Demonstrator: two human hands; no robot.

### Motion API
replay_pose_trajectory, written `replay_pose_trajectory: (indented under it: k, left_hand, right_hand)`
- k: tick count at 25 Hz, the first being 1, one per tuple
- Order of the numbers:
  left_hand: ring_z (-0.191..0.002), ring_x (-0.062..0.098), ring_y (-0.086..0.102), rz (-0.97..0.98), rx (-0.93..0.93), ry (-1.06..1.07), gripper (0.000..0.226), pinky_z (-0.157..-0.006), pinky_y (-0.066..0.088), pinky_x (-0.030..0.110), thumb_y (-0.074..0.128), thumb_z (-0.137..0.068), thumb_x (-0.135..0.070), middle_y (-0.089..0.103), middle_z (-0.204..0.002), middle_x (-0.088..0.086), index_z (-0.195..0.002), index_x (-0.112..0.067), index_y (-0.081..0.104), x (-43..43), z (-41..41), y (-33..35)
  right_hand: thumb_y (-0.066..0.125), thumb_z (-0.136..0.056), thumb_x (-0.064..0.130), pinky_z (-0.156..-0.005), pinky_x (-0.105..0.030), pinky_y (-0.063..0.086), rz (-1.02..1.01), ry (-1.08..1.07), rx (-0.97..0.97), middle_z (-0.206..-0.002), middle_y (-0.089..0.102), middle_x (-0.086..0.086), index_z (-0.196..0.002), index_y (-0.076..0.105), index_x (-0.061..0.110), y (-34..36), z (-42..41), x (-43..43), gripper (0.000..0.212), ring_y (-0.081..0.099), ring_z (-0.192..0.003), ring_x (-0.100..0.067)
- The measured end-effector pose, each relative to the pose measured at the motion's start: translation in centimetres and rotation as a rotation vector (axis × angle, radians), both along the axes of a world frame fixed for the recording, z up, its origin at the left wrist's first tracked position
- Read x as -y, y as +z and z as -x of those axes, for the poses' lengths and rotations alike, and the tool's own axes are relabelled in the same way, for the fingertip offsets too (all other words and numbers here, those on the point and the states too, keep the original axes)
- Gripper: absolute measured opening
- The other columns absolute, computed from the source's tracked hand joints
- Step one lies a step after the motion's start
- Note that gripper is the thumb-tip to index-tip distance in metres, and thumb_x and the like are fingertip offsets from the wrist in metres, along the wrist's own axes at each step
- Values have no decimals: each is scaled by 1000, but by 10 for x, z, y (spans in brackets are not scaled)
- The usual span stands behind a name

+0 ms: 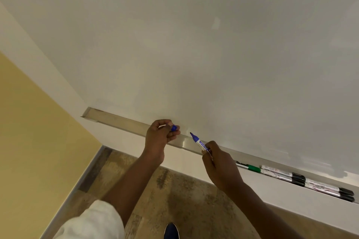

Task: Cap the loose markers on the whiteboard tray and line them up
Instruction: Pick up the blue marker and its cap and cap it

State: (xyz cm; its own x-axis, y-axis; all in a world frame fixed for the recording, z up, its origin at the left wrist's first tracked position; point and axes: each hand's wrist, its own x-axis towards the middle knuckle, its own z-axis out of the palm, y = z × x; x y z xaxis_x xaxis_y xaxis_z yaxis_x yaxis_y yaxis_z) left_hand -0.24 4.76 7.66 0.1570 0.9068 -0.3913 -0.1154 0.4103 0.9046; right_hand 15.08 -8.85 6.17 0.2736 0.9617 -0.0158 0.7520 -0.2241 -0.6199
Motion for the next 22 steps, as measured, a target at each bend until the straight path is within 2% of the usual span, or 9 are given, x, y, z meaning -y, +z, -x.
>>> replay_pose_trajectory:
  k: [2,4,10,15,18,20,22]
  left_hand:
    - [-91,33,74,72,180,30,13,-85,58,40,57,-98,-9,76,-98,20,-109,-4,61,20,-6,30]
    - [-92,34,74,35,239,28,13,-85,59,40,58,-98,-11,76,-98,19,-108,-4,62,38,-12,54]
    - [-89,31,75,-143,181,-6,12,-82,61,34,59,-97,-14,78,-93,13,-104,-6,65,78,-30,94]
    - [-89,29,75,-257,99,-48,11,-82,60,32,57,-98,-12,78,-91,11,-102,-5,65,99,-41,101]
    - [-89,27,75,-309,84,-47,10,-85,60,34,56,-99,-12,77,-90,13,-98,-7,65,108,-45,101]
    - [-88,29,75,-261,145,-29,15,-84,61,35,53,-101,-17,77,-89,15,-95,-7,64,110,-45,103]
    - [-89,34,74,-90,362,-48,23,-82,60,38,49,-102,-22,76,-90,18,-92,-7,62,109,-45,106]
  right_hand:
    - [43,-101,37,-45,-15,32,-40,19,-3,-61,50,15,-107,50,26,30,0,16,15,49,-48,-8]
    - [39,-99,44,-44,-15,33,-67,28,44,-61,53,13,-108,50,29,58,-2,30,20,50,-48,-8]
    - [28,-94,51,-44,-15,23,-136,1,137,-53,46,13,-106,52,28,105,-13,54,35,45,-43,-9]
    - [38,-99,44,-44,-16,24,-141,5,167,-51,43,12,-104,52,26,110,-15,62,24,42,-41,-9]
    - [35,-99,47,-45,-18,26,-145,3,188,-53,44,12,-106,51,27,114,-15,65,27,44,-43,-9]
    - [30,-98,51,-46,-20,26,-143,8,218,-54,43,13,-105,50,27,120,-14,67,32,44,-45,-8]
    - [26,-97,54,-46,-19,24,-129,19,264,-55,40,15,-102,51,27,126,-11,68,37,42,-45,-6]
